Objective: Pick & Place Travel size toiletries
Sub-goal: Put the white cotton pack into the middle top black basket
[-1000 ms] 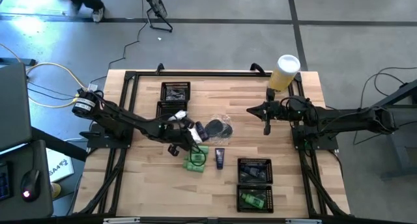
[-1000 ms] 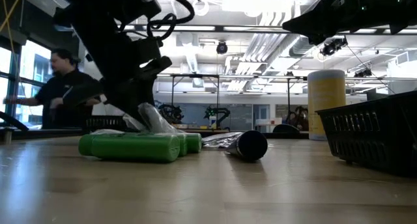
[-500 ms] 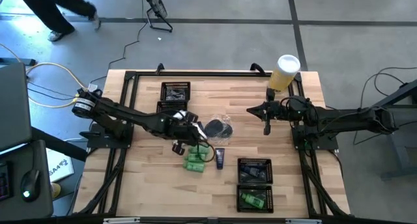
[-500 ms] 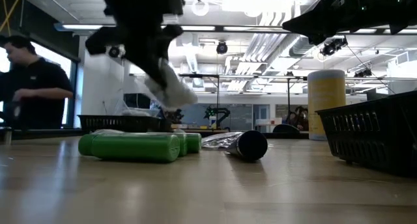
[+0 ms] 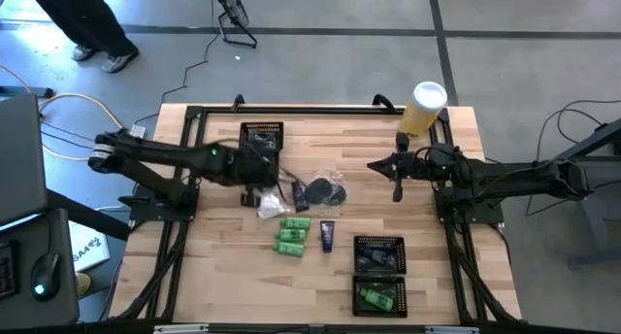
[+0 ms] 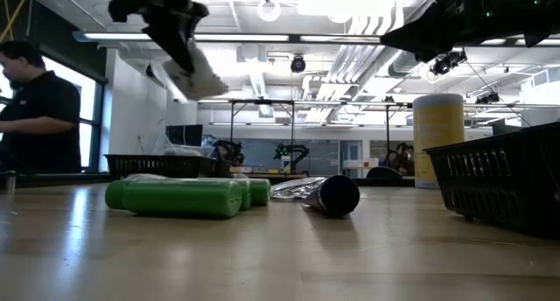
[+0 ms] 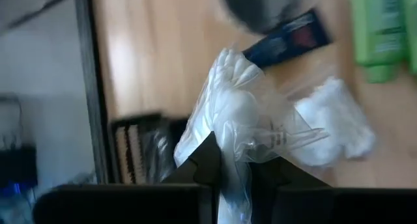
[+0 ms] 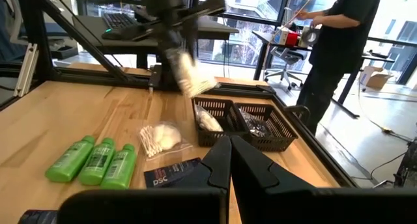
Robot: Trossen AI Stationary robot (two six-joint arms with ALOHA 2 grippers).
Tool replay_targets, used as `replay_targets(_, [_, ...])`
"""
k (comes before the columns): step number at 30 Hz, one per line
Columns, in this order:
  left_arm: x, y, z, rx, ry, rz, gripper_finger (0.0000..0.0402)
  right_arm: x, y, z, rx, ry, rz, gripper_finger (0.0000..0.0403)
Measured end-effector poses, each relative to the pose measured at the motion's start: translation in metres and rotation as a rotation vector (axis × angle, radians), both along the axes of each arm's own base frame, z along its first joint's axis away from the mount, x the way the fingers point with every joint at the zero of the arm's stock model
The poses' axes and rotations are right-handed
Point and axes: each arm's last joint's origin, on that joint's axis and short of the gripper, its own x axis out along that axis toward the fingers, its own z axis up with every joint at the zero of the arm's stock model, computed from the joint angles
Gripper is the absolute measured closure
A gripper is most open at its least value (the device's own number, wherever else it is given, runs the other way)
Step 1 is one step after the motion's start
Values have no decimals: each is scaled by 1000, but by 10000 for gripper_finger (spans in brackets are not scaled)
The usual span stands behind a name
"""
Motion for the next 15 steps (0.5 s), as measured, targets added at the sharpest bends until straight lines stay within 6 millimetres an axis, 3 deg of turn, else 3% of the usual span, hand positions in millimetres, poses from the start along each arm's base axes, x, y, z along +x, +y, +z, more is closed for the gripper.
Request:
replay_targets(9, [-11,48,1,-133,8,204,364,0,0,-1,-21,14,-7,401])
replay_targets(15, [-17,69,-18,-240,46,280,364,0,0,-2,-21,21,-6,401])
